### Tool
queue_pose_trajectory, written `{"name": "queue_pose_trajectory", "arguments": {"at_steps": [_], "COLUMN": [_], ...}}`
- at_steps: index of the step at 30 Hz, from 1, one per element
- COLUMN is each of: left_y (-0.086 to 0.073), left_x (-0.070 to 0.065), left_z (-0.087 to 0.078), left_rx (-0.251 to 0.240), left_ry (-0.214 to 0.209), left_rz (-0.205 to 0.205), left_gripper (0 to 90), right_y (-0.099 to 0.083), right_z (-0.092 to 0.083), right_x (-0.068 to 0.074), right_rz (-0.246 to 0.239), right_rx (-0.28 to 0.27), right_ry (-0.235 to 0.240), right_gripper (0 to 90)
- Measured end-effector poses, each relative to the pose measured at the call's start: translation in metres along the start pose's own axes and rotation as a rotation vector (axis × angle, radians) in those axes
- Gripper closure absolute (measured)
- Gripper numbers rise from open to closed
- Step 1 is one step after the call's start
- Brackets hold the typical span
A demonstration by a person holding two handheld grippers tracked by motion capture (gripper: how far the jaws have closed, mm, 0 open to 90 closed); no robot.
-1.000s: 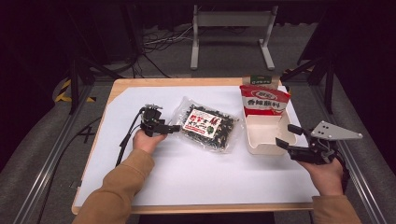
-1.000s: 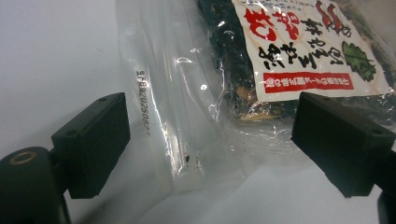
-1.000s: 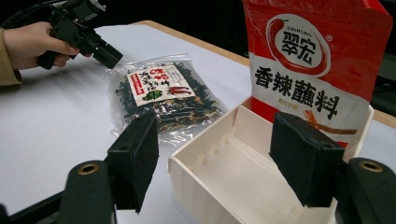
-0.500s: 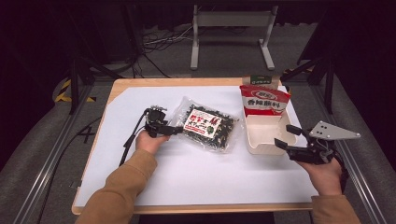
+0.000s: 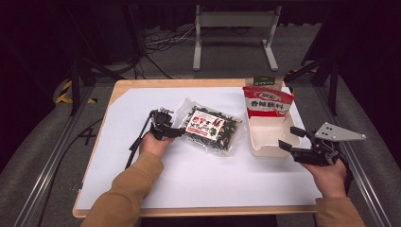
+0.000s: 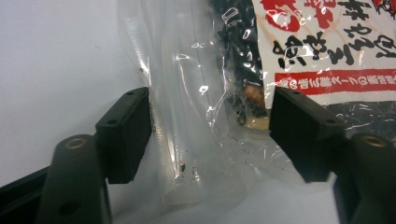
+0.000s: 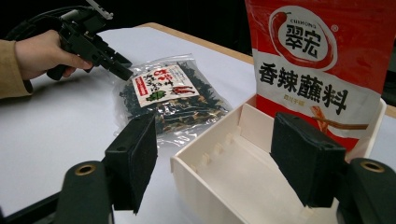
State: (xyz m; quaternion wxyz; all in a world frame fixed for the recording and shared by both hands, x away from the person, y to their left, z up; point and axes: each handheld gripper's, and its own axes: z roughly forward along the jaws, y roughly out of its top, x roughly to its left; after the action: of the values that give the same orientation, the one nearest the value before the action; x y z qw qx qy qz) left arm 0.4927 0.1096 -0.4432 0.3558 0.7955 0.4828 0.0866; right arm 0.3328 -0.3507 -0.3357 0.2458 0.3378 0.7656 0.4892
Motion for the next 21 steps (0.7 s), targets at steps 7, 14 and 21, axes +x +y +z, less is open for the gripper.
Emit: {"name": "queue_pose_trajectory", "arguments": {"at_steps": [7,14,21], "left_y": [-0.0034,-0.0031,-0.0023], "left_x": [-0.0063,-0.0061,-0.0090], "left_z": [0.0004,0.0009,0.0011], "left_rx": [-0.024,-0.027,-0.028], "left_ry": [0.032,0.001,-0.003], "left_rz": [-0.005,-0.025,-0.060], "left_gripper": [50.3,65.8,79.2], "right_y": [0.0013,0.0013,0.0005], "right_z": [-0.0019,-0.0015,-0.0021], "right_x": [0.0009,0.0007,-0.0005], "right_rz": [-0.006,-0.003,0.001], "right_rx": [-0.012,-0.013,-0.014], "right_ry": [-0.001,0.003,0.003], "right_gripper": [31.2,31.2,31.2]}}
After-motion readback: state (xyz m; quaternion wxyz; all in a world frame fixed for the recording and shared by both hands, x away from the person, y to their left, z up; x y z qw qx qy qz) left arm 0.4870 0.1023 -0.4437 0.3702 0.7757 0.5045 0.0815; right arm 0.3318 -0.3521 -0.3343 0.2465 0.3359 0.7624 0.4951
